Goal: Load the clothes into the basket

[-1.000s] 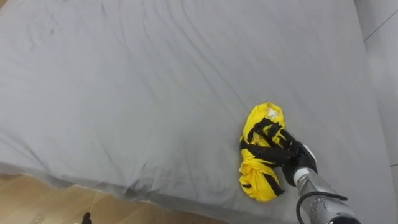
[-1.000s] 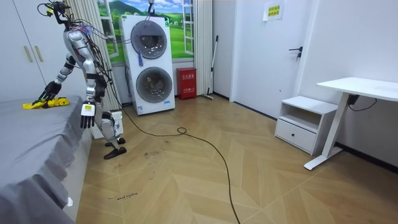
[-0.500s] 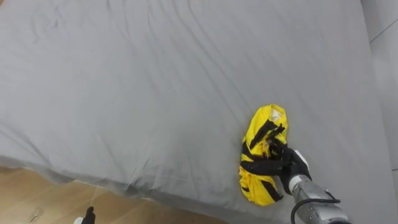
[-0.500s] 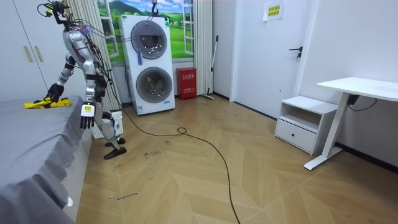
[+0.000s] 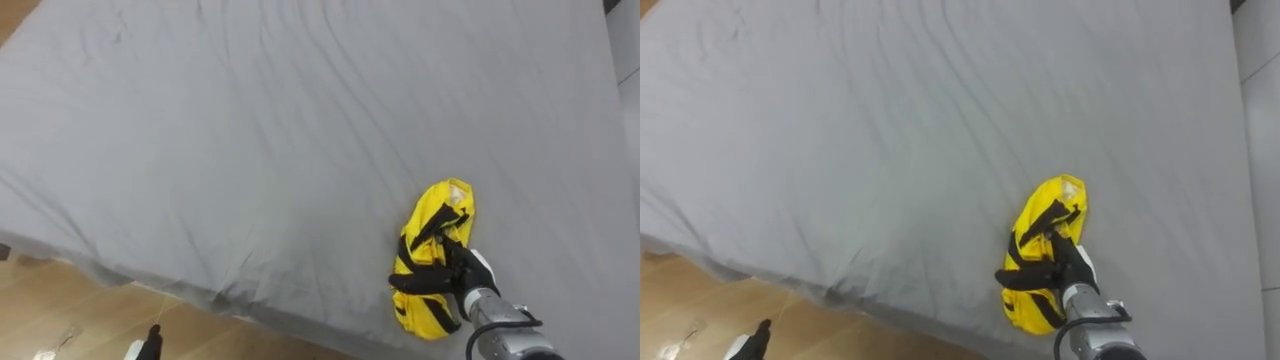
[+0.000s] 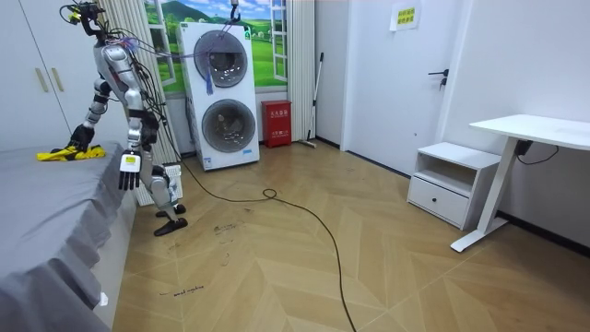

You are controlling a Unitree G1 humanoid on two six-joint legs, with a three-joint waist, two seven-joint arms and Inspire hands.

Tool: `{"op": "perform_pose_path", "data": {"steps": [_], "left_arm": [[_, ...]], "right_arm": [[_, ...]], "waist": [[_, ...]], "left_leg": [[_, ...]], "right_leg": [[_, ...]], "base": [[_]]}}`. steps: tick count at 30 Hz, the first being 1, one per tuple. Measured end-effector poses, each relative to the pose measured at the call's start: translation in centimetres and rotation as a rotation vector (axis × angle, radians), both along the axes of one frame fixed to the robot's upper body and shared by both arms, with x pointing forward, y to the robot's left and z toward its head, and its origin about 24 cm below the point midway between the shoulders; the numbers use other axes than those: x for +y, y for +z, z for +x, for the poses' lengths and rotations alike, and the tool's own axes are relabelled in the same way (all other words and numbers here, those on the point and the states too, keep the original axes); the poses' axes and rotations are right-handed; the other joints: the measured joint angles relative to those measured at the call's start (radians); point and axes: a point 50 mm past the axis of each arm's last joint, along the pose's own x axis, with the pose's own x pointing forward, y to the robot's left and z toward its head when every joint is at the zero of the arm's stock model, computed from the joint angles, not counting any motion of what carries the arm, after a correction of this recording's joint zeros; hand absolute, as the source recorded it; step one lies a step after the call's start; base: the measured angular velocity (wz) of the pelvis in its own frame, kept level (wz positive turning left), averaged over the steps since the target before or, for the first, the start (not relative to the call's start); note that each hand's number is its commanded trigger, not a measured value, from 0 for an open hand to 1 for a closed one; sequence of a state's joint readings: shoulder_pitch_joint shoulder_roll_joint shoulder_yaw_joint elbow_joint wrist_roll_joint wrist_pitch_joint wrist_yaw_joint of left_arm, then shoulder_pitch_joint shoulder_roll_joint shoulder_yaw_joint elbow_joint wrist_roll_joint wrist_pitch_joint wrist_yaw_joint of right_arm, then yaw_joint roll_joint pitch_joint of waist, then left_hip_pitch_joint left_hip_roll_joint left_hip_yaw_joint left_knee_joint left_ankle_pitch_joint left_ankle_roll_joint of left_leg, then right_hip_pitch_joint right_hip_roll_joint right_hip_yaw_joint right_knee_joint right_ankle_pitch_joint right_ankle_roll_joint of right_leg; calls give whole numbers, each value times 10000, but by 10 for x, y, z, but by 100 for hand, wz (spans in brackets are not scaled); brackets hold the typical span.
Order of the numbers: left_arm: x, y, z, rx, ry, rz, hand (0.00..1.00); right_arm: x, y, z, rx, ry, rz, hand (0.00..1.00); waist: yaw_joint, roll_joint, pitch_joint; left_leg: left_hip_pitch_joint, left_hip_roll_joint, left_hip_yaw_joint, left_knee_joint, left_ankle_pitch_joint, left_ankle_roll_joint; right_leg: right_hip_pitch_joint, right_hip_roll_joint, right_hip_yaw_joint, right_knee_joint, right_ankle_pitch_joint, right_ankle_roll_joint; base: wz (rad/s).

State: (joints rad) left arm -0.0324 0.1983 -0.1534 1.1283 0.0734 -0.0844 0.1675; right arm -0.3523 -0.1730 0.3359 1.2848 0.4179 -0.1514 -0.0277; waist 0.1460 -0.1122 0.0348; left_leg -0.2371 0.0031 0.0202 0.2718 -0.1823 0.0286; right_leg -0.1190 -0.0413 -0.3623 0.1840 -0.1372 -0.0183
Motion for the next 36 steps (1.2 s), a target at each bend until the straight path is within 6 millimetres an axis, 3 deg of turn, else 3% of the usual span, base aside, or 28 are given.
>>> {"op": "perform_pose_path", "data": {"steps": [12, 16, 20, 26, 29, 31, 36], "left_arm": [[-1, 0, 1, -21, 16, 96, 0], [1, 0, -2, 22, 54, 140, 0], [6, -2, -15, 67, 453, 118, 0], [10, -4, -34, 36, 1024, 54, 0], [13, -5, -43, 150, 1376, 144, 0], [13, -6, -49, 204, 1543, 107, 0], [13, -7, -51, 316, 1266, 249, 0]], "right_arm": [[23, -22, -31, 1259, 984, 982, 100], [26, -25, -37, 1489, 844, 1380, 100], [23, -29, -49, 1633, 278, 2113, 100], [18, -31, -65, 1198, -1252, 3338, 100], [13, -18, -60, -27, -2049, 4099, 100], [5, -9, -57, -809, -2296, 4299, 100], [-12, 29, -35, -2977, -2120, 4263, 100]], "waist": [[-5, -27, -152], [-34, -37, -158], [-137, -99, -228], [-313, -71, -216], [-642, 84, -149], [-732, 203, -171], [-1441, 449, -248]], "left_leg": [[-77, -19, -127, -19, 18, -22], [1, -20, -127, 5, 19, -20], [266, -15, -63, -64, 20, -18], [946, 3, 286, -305, 18, -16], [1360, -3, 382, -605, 15, -12], [1601, 16, 720, -696, 14, -9], [2223, 96, 1514, -924, 15, -14]], "right_leg": [[1, 42, -9, -155, 0, 0], [107, 39, 19, -178, 0, 0], [418, 29, 29, -310, 0, 0], [853, 7, 519, -347, -43, 71], [1047, 9, 768, -342, -65, 107], [1114, 28, 1032, -334, -63, 107], [1273, 140, 1910, -285, -55, 94]], "base": [[2], [0], [1], [-15], [-25], [-40], [-43]]}}
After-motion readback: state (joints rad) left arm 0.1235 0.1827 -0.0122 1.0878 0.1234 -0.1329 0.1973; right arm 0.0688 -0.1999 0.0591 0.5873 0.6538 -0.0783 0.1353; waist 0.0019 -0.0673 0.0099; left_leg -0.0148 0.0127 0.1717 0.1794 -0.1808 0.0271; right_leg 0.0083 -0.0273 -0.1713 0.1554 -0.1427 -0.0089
